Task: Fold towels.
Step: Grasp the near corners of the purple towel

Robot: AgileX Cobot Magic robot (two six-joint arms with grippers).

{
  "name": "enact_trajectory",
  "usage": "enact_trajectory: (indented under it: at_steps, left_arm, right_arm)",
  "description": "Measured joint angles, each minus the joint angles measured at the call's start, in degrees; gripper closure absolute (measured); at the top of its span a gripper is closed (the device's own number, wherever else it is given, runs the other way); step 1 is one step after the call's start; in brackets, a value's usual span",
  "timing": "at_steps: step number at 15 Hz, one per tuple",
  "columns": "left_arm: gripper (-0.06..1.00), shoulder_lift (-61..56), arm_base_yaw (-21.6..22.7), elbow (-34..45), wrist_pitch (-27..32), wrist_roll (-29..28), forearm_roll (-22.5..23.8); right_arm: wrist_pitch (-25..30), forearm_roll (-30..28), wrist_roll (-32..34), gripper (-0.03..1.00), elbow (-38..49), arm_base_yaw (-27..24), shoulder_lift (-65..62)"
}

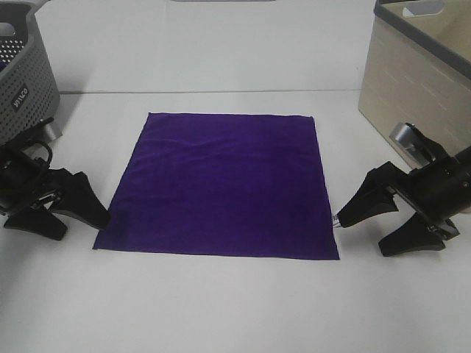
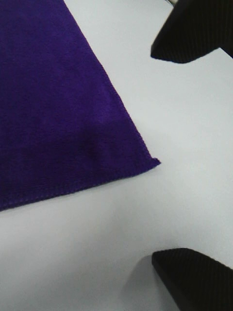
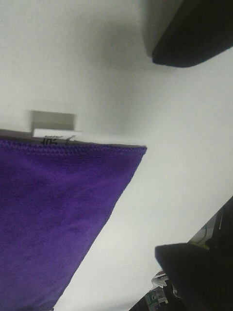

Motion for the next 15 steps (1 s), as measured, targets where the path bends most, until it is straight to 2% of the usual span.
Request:
enact_trajectory:
  at_steps: [6, 8, 11, 12, 13, 15]
  left_arm:
    - [-0.02, 0.4, -0.06, -0.17, -1.89, -2.46, -1.55]
    - [-0.02, 0.74, -0.97, -0.23, -2.06, -2.58, -1.6]
    - [0.04, 1.6, -5.39, -1.09, -4.07, -3.09, -3.32]
    - [0.07, 2.41, -7.68, -2.23, -4.24, -3.78, -3.55]
    - [0.11, 3.38, -10.26, -3.95, -4.07, -4.98, -3.67]
    - [0.18, 5.79, -13.87, -8.48, -2.23, -9.22, -2.98]
  right_arm:
    - [-0.86, 0.34, 0.06, 0.01, 0.0, 0.0, 0.0]
    - [-1.95, 2.46, -0.92, 0.01, -0.06, 0.63, 0.46]
    - [-4.18, 4.98, -1.32, 0.06, -1.2, 5.67, 2.06]
    - [-4.3, 6.13, -0.69, 0.1, -3.27, 9.74, 4.18]
    - [-4.13, 6.19, 0.11, 0.16, -4.3, 11.34, 5.16]
    - [-2.41, 4.07, 3.95, 0.28, -8.94, 16.33, 8.42]
